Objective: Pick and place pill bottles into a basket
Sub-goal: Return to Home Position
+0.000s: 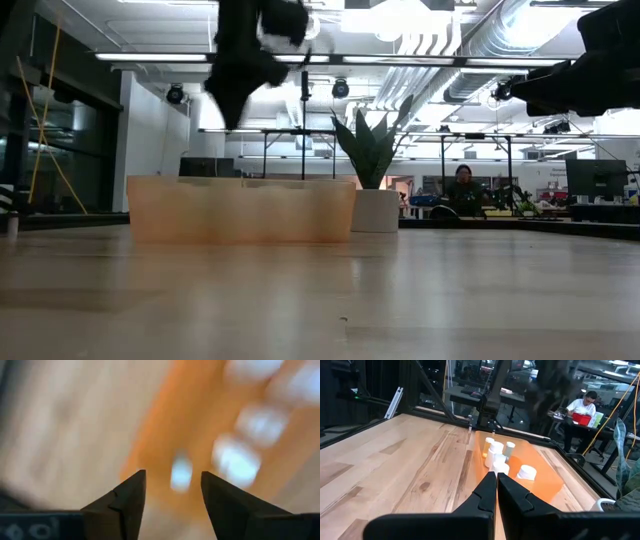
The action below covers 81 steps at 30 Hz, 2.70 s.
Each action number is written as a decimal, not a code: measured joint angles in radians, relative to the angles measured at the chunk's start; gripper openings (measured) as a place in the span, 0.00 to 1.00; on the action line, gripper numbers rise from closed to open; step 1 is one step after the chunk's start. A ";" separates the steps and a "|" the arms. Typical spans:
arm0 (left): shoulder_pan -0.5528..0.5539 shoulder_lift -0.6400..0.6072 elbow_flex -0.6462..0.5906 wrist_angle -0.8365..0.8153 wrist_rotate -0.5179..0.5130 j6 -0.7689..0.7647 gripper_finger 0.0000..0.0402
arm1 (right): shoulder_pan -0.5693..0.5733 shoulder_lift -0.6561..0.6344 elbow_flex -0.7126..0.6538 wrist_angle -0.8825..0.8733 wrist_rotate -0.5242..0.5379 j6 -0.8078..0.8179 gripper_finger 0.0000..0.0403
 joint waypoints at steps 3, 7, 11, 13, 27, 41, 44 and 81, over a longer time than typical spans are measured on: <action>-0.082 -0.113 -0.079 0.312 -0.135 0.078 0.51 | 0.000 0.001 0.000 -0.003 0.000 0.014 0.02; -0.202 -0.248 -0.297 0.775 -0.156 0.248 0.45 | 0.000 0.000 0.000 -0.016 0.000 0.025 0.02; -0.270 -0.361 -0.578 1.117 -0.135 0.306 0.39 | 0.000 0.000 0.000 -0.023 0.000 0.044 0.02; -0.285 -0.431 -0.742 1.327 -0.117 0.319 0.36 | 0.000 0.000 0.000 -0.023 0.000 0.066 0.02; -0.414 -1.196 -1.407 1.662 -0.095 0.258 0.18 | 0.000 0.000 0.000 -0.013 -0.094 0.075 0.02; -0.498 -1.731 -1.562 1.428 -0.160 0.339 0.12 | 0.000 -0.001 0.000 0.115 0.038 0.081 0.02; -0.498 -1.760 -1.558 1.388 -0.173 0.337 0.15 | 0.000 -0.003 0.000 0.120 0.042 0.084 0.02; -0.497 -1.760 -1.580 1.321 -0.132 0.379 0.07 | -0.408 -0.080 0.000 -0.034 -0.246 0.175 0.02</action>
